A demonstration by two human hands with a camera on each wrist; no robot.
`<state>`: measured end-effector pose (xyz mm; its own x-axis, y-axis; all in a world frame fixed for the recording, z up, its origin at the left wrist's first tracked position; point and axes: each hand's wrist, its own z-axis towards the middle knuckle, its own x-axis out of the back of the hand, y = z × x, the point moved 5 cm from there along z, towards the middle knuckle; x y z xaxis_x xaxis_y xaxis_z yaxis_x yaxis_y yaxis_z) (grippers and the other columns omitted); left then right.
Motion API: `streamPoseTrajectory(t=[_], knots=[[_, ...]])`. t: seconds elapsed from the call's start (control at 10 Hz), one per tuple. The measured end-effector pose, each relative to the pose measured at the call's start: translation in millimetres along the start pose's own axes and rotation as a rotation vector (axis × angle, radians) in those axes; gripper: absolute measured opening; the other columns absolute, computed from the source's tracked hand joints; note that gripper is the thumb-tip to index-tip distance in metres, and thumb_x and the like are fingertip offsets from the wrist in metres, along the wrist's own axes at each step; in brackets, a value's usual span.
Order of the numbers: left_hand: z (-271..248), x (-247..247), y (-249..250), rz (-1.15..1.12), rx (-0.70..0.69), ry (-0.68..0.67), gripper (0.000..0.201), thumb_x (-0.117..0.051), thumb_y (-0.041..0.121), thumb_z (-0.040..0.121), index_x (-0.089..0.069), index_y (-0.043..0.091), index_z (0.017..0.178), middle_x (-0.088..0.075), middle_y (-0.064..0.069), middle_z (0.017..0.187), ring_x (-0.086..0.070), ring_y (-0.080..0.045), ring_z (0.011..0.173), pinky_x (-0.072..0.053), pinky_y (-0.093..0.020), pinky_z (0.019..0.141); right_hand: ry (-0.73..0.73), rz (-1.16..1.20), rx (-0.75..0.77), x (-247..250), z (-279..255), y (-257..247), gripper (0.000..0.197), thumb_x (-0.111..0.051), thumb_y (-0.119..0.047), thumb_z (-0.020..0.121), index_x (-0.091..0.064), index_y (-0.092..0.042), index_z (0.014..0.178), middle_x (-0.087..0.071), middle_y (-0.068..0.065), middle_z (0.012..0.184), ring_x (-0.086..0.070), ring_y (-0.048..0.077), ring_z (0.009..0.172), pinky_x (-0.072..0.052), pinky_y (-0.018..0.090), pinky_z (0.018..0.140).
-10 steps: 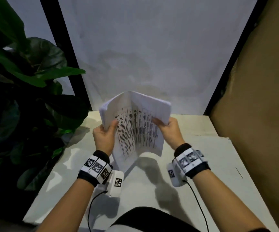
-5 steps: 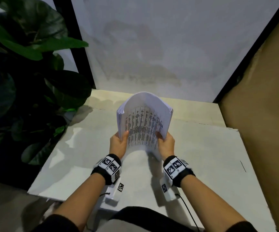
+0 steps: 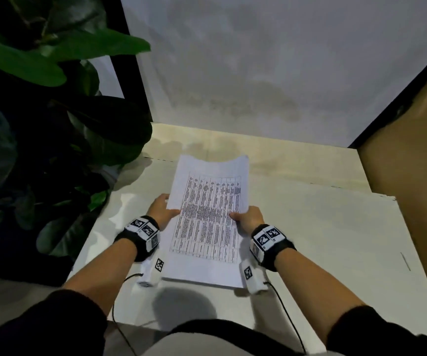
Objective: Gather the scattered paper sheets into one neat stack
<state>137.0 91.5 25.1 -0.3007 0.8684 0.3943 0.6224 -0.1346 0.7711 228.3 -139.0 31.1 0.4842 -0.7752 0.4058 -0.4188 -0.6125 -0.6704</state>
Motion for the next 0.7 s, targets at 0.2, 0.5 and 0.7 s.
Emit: streamPoseTrajectory(t=[0.2, 0.5, 0.7], knots=[[28.2, 10.1, -22.8, 0.184, 0.0, -0.017, 0.049, -0.063, 0.003, 0.079, -0.044, 0.0, 0.125, -0.054, -0.019, 0.13, -0.052, -0.032, 0.117, -0.041, -0.038, 0.098, 0.036, -0.098, -0.11, -39.3, 17.7, 6.4, 0.033, -0.07, -0.025, 0.078, -0.05, 0.002, 0.075, -0.057, 0.012, 0.073, -0.054, 0.024, 0.068, -0.039, 0.025, 0.05], [43.3, 12.6, -30.5, 0.258, 0.003, 0.006, 0.052, -0.059, -0.005, 0.079, -0.043, 0.001, 0.128, -0.057, -0.021, 0.125, -0.055, -0.034, 0.113, -0.044, -0.038, 0.095, 0.167, -0.157, -0.127, -51.8, 23.4, 4.3, 0.053, -0.067, -0.021, 0.081, -0.041, 0.005, 0.12, -0.054, 0.024, 0.121, -0.054, 0.035, 0.108, -0.04, 0.031, 0.073], [38.0, 6.8, -27.1, 0.514, 0.03, 0.019, 0.055, -0.059, 0.018, 0.084, -0.036, 0.002, 0.132, -0.032, -0.021, 0.137, -0.035, -0.039, 0.124, -0.035, -0.042, 0.105, 0.196, -0.356, -0.084, -54.3, 21.8, -2.5, 0.069, -0.064, -0.033, 0.081, -0.03, -0.001, 0.132, -0.033, 0.02, 0.138, -0.035, 0.037, 0.124, -0.038, 0.047, 0.097]])
